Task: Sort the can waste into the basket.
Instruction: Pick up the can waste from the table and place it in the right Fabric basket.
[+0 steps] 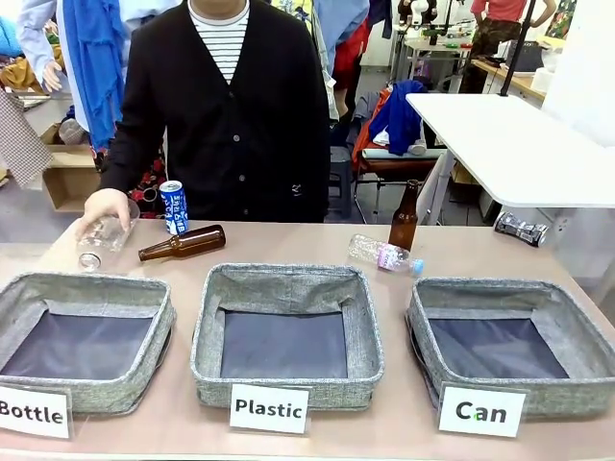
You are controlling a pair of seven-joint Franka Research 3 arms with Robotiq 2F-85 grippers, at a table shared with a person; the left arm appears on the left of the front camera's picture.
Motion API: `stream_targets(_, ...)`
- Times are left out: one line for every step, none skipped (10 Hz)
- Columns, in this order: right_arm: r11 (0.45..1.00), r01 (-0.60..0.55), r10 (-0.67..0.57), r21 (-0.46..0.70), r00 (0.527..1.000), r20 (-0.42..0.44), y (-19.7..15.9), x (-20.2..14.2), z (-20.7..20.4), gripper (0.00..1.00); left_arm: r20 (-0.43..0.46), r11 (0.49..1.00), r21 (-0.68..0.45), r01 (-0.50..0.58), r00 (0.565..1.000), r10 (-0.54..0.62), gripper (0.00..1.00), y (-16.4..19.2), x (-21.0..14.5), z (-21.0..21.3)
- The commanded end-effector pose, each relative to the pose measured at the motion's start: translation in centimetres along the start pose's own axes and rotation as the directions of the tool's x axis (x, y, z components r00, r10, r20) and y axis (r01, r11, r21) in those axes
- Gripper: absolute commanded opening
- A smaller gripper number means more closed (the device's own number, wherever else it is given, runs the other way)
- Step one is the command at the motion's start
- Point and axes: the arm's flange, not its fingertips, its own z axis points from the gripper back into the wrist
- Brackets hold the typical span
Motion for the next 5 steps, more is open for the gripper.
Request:
stream_targets(0.938, -0.223, 0.203, -0.265, 0.974, -0.101, 5.9, 4.0, -4.9, 1.0, 0.013, 1.0, -0.021, 0.023, 1.0, -0.023, 1.0, 0.1, 0.1, -0.1)
stream_targets(0.866, -0.343, 0.296, -0.364, 0.938, -0.179, 8.2, 5.1, -7.8, 1.0, 0.013, 1.0, -0.021, 0.023, 1.0, -0.023, 1.0, 0.1, 0.1, -0.1)
stream_targets(0.778, -0.405, 0.341, -0.48, 0.914, -0.22, 9.7, 6.2, -10.6, 1.0, 0.013, 1.0, -0.021, 0.023, 1.0, -0.023, 1.0, 0.1, 0.1, -0.1)
stream_targets(0.676, -0.472, 0.37, -0.567, 0.882, -0.293, 10.3, 7.0, -13.1, 1.0, 0.013, 1.0, -0.021, 0.023, 1.0, -0.023, 1.0, 0.1, 0.1, -0.1)
stream_targets(0.573, -0.493, 0.381, -0.655, 0.867, -0.32, 9.9, 7.9, -15.0, 1.0, 0.013, 1.0, -0.021, 0.023, 1.0, -0.023, 1.0, 0.1, 0.1, -0.1)
